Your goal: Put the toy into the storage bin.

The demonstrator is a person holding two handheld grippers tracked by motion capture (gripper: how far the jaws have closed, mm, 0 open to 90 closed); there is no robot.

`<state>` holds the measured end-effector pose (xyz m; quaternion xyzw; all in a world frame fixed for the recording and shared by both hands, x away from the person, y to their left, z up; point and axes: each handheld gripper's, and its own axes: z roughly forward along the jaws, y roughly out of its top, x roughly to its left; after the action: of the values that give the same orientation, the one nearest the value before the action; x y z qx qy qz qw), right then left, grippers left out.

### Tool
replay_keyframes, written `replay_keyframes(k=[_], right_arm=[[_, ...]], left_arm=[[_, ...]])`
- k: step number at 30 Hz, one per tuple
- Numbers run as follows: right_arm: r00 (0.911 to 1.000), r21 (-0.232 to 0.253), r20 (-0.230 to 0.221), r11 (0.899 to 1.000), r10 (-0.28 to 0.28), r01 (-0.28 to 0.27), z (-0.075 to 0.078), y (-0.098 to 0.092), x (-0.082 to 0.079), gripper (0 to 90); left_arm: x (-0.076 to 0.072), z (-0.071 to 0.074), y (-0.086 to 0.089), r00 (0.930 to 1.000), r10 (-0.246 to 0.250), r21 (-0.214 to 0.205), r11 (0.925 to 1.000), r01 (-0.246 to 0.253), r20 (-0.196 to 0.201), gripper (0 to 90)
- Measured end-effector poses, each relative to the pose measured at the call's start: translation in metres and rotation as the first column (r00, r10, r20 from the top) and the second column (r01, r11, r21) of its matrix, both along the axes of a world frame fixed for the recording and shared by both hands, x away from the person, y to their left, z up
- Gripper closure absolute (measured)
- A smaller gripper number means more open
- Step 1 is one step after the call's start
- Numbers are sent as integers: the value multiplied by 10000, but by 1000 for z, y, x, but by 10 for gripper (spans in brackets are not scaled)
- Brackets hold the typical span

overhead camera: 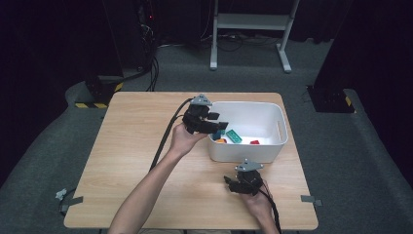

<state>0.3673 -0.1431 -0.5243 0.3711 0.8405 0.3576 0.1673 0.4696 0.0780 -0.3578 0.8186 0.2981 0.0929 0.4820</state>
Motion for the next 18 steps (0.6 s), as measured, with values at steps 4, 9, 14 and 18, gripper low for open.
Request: replay_keyframes(k=[4,9,14,18], right_arm=[[10000,1,-2,10000,3,-3,0,0,0,333],[10000,7,-12,10000,-22,22,0,0,0,333],[10000,2,-10,10000,-19,19,0,0,0,333],[10000,-2,-9,10000,-20,20,0,0,0,332]], left_arm=[[-6,-1,10,9996,215,23,9998,-215,169,417],[-14,0,30,9979,592,-166,9981,-588,254,406],[-24,-2,48,9945,965,-229,9952,-956,400,399],[-35,-3,63,9898,1306,-241,9913,-1294,573,395]])
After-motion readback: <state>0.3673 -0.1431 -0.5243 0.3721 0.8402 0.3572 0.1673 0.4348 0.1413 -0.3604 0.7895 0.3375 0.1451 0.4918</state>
